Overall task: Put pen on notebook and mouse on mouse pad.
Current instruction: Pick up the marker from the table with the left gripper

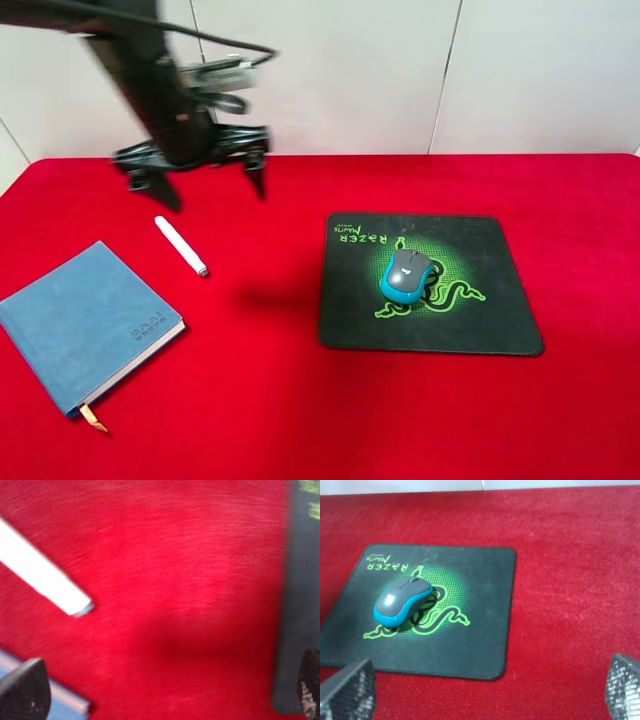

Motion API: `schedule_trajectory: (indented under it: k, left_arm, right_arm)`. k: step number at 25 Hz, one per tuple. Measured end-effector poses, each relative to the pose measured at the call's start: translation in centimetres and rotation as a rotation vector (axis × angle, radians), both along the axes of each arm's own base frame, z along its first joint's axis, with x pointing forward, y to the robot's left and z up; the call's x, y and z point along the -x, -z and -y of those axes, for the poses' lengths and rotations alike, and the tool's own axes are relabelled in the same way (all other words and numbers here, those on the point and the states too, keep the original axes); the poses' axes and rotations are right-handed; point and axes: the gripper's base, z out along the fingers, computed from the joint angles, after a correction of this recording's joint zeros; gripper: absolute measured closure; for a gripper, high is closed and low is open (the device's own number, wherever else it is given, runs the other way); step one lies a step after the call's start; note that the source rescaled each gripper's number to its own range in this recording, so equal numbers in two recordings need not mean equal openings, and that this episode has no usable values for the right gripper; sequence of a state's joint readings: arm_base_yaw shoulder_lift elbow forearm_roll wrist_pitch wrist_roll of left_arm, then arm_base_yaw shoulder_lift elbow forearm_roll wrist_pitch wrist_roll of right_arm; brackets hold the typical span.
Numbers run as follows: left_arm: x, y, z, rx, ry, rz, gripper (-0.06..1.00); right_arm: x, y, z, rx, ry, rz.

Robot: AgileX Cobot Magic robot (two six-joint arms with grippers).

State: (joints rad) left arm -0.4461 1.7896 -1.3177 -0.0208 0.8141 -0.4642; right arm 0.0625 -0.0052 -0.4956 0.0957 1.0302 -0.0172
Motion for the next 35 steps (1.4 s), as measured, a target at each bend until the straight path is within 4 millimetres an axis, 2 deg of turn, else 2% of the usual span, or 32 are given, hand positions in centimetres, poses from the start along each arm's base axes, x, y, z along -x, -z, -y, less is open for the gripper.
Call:
schedule_trajectory:
  k: [4, 6, 14, 23, 27, 35]
  left_arm:
    - [0.2, 1.0, -3.9, -0.007, -0.149, -0.042, -0.05]
    - [-0.1, 1.5, -5.3, -0.005, -0.208, -0.049, -0.05]
    - [-1.7, 2.8, -9.1, 0.022, -0.373, -0.010, -0.05]
    - [-3.5, 8.4, -9.0, 0.037, -0.442, -0.123, -0.05]
    - [-4.8, 9.7, -8.7, 0.036, -0.449, -0.147, -0.05]
    - [-6.5, 11.0, -8.2, 0.032, -0.452, -0.170, -0.05]
  right_arm:
    - [0.0, 0.0, 0.0, 0.000, 0.000, 0.000]
    - [0.0, 0.0, 0.0, 0.000, 0.000, 0.000]
    - [0.0, 0.0, 0.0, 0.000, 0.000, 0.000]
    - [0.0, 0.0, 0.0, 0.000, 0.000, 0.000]
    - [0.0, 0.0, 0.0, 0.000, 0.000, 0.000]
    - [0.0, 0.0, 0.0, 0.000, 0.000, 0.000]
